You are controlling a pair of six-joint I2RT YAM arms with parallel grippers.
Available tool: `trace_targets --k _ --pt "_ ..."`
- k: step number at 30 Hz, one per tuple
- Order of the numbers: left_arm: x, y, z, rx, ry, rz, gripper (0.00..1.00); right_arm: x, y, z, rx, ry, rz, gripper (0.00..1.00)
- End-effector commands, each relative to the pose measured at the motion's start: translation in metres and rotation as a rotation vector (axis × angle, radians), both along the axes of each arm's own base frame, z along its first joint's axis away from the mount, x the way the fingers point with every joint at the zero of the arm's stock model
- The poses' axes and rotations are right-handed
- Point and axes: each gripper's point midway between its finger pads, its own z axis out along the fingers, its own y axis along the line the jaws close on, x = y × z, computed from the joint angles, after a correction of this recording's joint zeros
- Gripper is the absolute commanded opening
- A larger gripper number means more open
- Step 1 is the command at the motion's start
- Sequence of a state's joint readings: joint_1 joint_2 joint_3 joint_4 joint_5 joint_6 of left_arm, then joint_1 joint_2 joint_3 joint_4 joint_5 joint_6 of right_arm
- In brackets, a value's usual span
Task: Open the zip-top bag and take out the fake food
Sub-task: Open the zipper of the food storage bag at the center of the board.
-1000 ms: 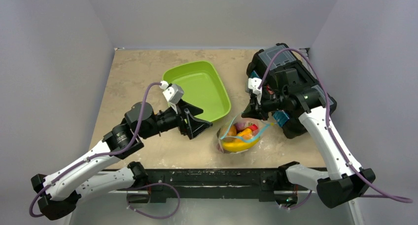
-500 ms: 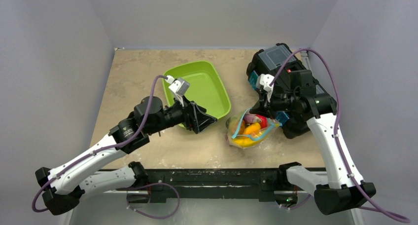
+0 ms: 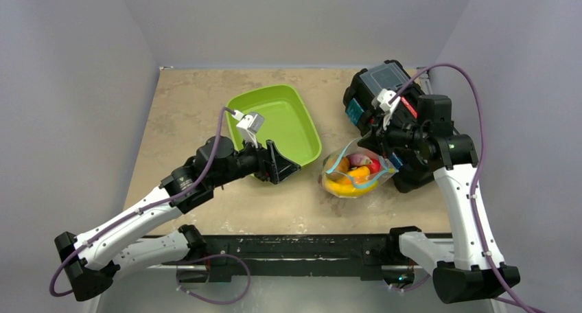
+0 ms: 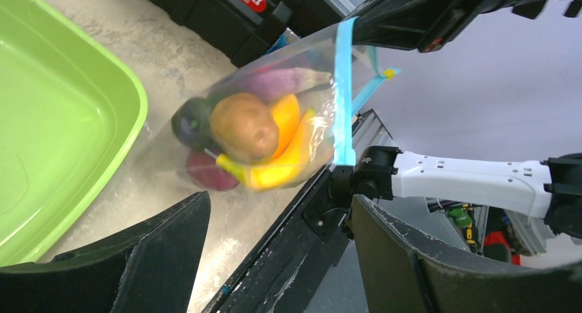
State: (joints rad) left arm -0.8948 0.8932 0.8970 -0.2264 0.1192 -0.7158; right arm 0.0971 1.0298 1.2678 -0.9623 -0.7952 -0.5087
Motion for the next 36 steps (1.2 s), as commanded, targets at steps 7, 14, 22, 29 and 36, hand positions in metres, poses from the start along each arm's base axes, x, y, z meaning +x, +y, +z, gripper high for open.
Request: trace_targets --k 7,14,22,29,36 --pt "0.005 0.011 0.001 -0.026 0.024 0.055 0.71 0.035 -0.027 0.024 0.065 -0.056 -0.317 0.00" --pt "0.006 0.013 0.003 -0.041 0.031 0.064 0.70 0.037 -0.021 0.000 0.161 0.038 -0.381 0.00" --pt "-0.009 -0.012 0.029 -0.134 0.061 -0.078 0.70 0.016 0.005 -0.035 0.227 0.157 -0.246 0.00" --pt "-0.021 -0.057 0.018 -0.141 0.166 -0.163 0.69 -0.008 0.028 -0.028 0.250 0.148 -0.060 0.00" --pt "-0.013 -0.089 0.023 -0.165 0.208 -0.089 0.67 -0.017 0.038 -0.029 0.251 0.151 0.002 0.00"
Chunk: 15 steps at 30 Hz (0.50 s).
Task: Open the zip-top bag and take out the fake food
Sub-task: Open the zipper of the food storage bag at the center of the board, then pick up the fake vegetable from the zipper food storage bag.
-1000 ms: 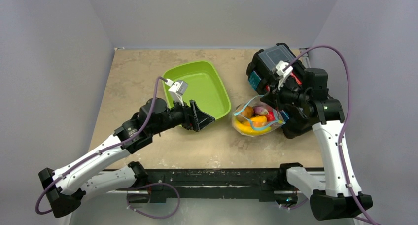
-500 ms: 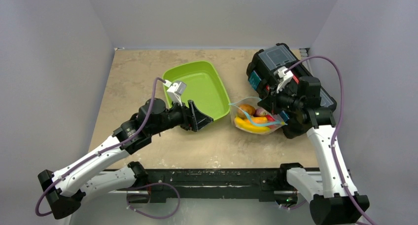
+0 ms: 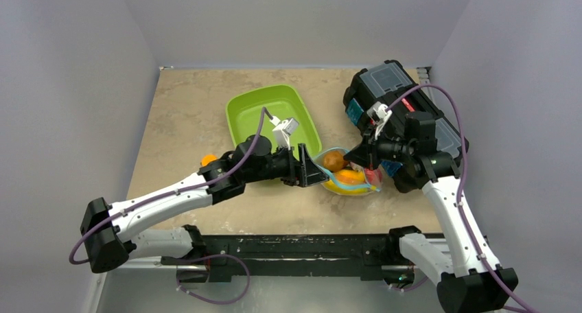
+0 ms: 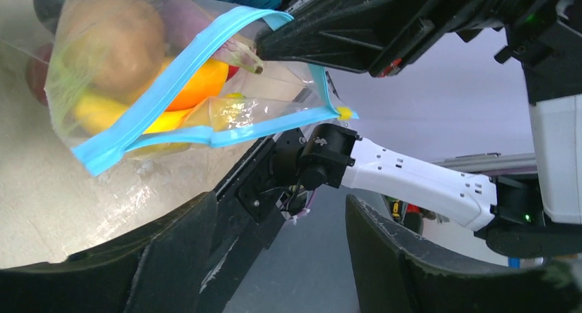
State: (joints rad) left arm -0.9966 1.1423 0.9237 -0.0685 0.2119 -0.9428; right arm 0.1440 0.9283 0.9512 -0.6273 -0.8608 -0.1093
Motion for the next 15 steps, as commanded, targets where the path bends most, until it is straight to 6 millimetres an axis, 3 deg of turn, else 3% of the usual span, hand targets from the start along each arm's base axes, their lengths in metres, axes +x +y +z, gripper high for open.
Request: trace_targets --k 1,4,7,9,15 --pt "0.009 -0.017 0.048 -0.057 -0.021 0.081 0.63 -0.006 0.010 0.012 0.028 -0.061 0.066 0.00" --pt "0.012 -0.019 0.041 0.042 0.016 0.123 0.51 -0.003 0.010 0.009 0.033 -0.050 0.046 0.00" --pt "0.011 -0.021 0.040 0.115 -0.002 0.161 0.49 0.000 0.012 0.009 0.052 -0.052 0.034 0.00" --pt "0.011 -0.026 0.042 0.107 -0.010 0.169 0.42 0.002 0.014 0.011 0.062 -0.056 0.029 0.00" --pt "0.025 -0.045 0.029 0.120 -0.029 0.189 0.38 0.003 0.018 0.008 0.082 -0.049 0.037 0.00"
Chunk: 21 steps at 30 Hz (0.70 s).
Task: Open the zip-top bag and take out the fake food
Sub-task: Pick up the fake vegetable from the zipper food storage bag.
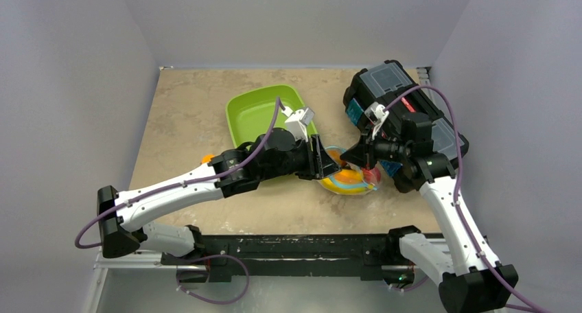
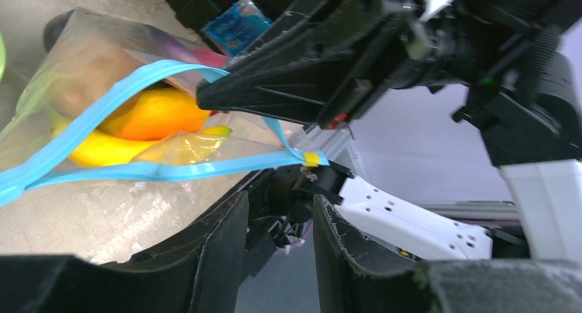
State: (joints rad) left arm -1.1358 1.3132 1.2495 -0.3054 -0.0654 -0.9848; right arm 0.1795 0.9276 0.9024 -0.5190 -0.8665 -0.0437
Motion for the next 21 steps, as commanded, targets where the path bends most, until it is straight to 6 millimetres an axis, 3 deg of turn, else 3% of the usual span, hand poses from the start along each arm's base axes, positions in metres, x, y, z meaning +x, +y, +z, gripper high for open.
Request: trace_targets --k 1,10,21 --pt "0.019 -0.012 -0.006 0.032 -0.040 0.049 0.38 0.000 0.007 0.009 0.042 -0.045 0.020 0.00" --pt "0.033 -0.010 -0.032 0.060 -0.105 0.086 0.40 0.001 0.005 0.002 0.029 -0.054 0.015 0.00" --pt "0.043 -0.007 -0.034 0.058 -0.165 0.084 0.44 -0.007 0.003 -0.003 0.011 -0.100 0.040 0.00"
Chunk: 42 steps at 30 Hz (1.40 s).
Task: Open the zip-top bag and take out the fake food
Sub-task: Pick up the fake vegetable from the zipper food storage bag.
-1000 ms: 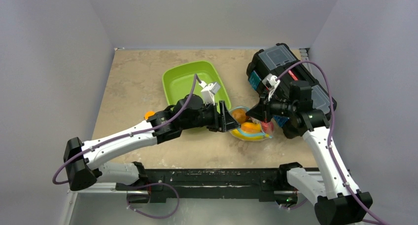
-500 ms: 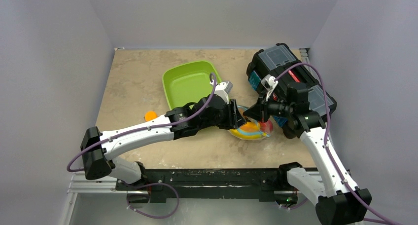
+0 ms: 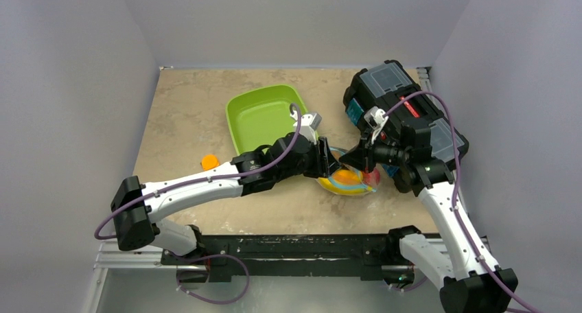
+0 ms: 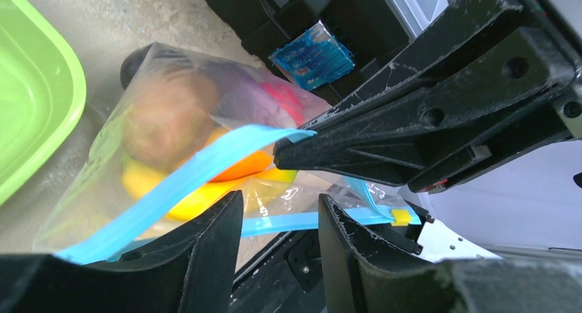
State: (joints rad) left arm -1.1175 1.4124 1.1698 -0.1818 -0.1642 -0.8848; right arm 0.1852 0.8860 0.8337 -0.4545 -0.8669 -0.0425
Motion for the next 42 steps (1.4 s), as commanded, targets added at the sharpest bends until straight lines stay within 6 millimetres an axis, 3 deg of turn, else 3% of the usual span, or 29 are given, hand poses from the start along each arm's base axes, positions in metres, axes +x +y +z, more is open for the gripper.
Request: trace_targets --k 1,10,15,17,23,31,42 --pt "0.008 0.002 0.022 -0.063 -0.087 0.008 0.44 -0.005 0.002 0.005 0.002 -0.066 0.038 0.00" --pt "0.013 0.007 0.033 -0.119 -0.167 0.023 0.50 -0.012 0.002 0.002 -0.002 -0.081 0.068 0.00" --pt "0.014 0.013 0.035 -0.177 -0.197 0.043 0.77 -0.012 0.003 0.001 -0.017 -0.089 0.083 0.00" --pt "0.012 0.013 0.034 -0.222 -0.201 0.031 0.80 -0.012 0.003 0.000 -0.022 -0.087 0.089 0.00" --pt "0.007 0.016 0.042 -0.232 -0.223 -0.008 0.79 -0.012 0.004 -0.002 -0.034 -0.084 0.103 0.00" --pt "0.004 0.014 0.034 -0.198 -0.167 0.041 0.76 -0.013 0.004 0.000 -0.039 -0.101 0.103 0.00" --pt "0.007 0.001 0.025 -0.184 -0.111 0.067 0.57 -0.016 0.004 0.000 -0.042 -0.108 0.108 0.00"
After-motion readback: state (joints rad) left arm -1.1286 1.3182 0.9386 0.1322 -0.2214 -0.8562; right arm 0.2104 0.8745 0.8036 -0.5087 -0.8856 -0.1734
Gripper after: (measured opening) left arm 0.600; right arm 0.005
